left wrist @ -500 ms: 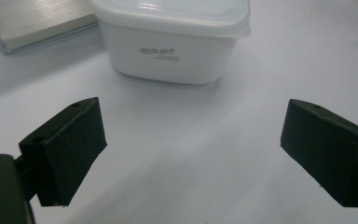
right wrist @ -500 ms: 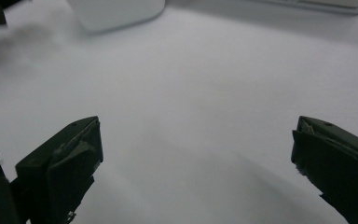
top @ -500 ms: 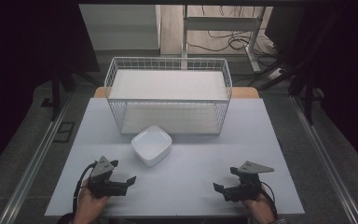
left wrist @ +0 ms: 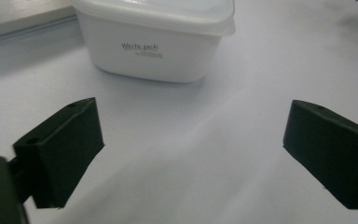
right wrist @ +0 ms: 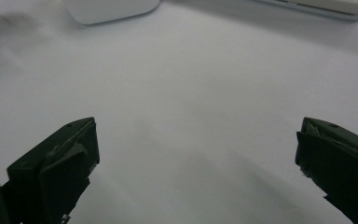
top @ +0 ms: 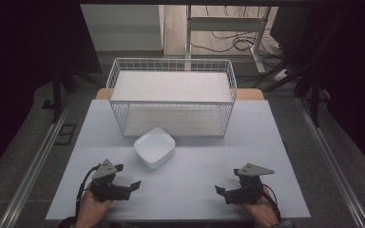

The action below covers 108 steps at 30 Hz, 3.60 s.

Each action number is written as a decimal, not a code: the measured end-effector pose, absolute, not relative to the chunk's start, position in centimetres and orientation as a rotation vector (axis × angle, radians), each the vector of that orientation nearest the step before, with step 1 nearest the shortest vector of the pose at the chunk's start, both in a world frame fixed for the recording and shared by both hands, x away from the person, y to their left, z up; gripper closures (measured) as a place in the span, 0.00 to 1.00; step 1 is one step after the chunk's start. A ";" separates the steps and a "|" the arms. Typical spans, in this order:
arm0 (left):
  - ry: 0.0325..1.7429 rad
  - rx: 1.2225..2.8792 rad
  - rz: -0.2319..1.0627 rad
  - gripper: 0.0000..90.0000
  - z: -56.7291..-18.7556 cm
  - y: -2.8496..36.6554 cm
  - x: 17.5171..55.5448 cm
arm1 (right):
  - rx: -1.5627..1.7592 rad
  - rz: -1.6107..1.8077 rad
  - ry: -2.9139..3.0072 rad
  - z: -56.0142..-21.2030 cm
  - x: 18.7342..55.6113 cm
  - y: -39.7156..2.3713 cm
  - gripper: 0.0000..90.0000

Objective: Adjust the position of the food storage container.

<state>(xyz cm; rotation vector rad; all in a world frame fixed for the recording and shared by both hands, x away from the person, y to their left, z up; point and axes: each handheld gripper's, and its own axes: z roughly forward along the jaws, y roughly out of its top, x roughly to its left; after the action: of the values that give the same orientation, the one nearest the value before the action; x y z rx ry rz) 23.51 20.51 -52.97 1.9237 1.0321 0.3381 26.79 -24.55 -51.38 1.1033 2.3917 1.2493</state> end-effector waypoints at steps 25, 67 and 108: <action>1.085 1.888 0.400 0.39 -52.0 21.1 24.1 | 1.044 1.188 2.484 -49.9 28.8 -21.4 0.28; 1.221 1.901 0.351 1.00 -53.2 20.2 31.1 | 0.823 1.202 2.572 -51.0 40.8 -8.2 0.99; 1.003 2.002 0.314 0.95 -52.0 15.0 29.2 | 0.908 1.164 2.528 -49.9 33.1 -16.5 0.95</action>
<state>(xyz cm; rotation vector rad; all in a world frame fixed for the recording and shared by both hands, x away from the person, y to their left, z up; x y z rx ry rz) 29.21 15.04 -51.95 2.0021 1.0032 0.3143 33.12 -16.55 -49.87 0.9080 2.5277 1.1636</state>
